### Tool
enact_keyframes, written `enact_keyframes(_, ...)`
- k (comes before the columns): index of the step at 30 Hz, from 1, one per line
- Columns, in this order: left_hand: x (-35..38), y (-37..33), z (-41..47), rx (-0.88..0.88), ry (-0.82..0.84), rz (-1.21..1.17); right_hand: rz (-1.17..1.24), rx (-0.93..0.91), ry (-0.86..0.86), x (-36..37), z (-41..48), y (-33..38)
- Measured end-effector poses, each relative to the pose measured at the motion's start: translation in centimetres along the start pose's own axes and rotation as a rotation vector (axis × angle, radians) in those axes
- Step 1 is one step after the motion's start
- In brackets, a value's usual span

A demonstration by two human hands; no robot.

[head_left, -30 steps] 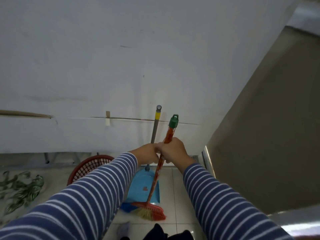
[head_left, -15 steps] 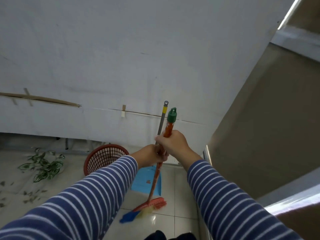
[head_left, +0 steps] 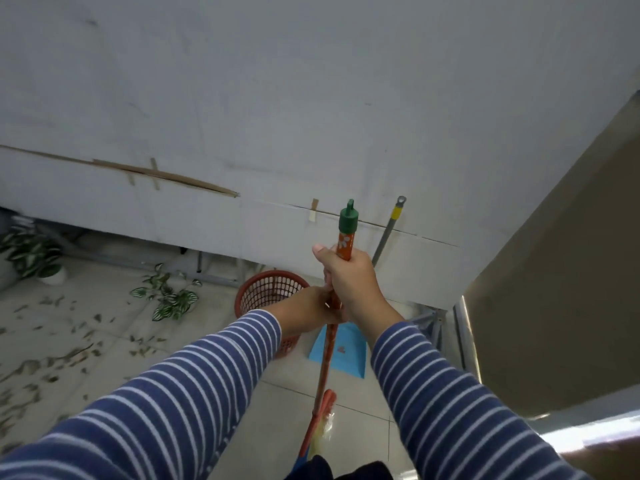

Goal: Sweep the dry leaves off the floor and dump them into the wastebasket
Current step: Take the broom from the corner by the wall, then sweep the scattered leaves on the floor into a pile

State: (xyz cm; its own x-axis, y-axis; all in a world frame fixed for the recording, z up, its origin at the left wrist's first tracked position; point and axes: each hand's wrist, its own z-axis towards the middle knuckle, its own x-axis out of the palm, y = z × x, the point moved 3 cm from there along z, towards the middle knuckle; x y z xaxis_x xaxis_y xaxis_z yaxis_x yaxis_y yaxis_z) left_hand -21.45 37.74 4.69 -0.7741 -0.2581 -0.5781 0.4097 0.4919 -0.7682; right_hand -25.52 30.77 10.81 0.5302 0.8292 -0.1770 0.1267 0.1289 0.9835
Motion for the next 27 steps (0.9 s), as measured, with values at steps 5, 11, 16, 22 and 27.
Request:
enact_keyframes(5, -2.9, 3.4, -5.7, -0.007, -0.035, -0.098, 0.060, -0.047, 0.123, 6.2, -2.9, 2.2)
enact_keyframes(11, -6.6, 6.5, -12.9, -0.027, -0.136, -0.203, 0.158, -0.101, 0.282, 13.6, -6.2, 5.4)
enact_keyframes(16, -9.4, 9.7, -18.7, -0.088, -0.236, -0.201, 0.181, -0.136, 0.404, 19.7, -8.7, 6.5)
enact_keyframes(22, -12.1, 12.1, -25.3, -0.112, -0.416, -0.214, 0.184, -0.203, 0.540, 26.0, -12.0, 8.8)
enact_keyframes(27, -14.1, 13.6, -29.6, -0.125, -0.547, -0.229, 0.190, -0.253, 0.616, 30.2, -14.3, 10.7)
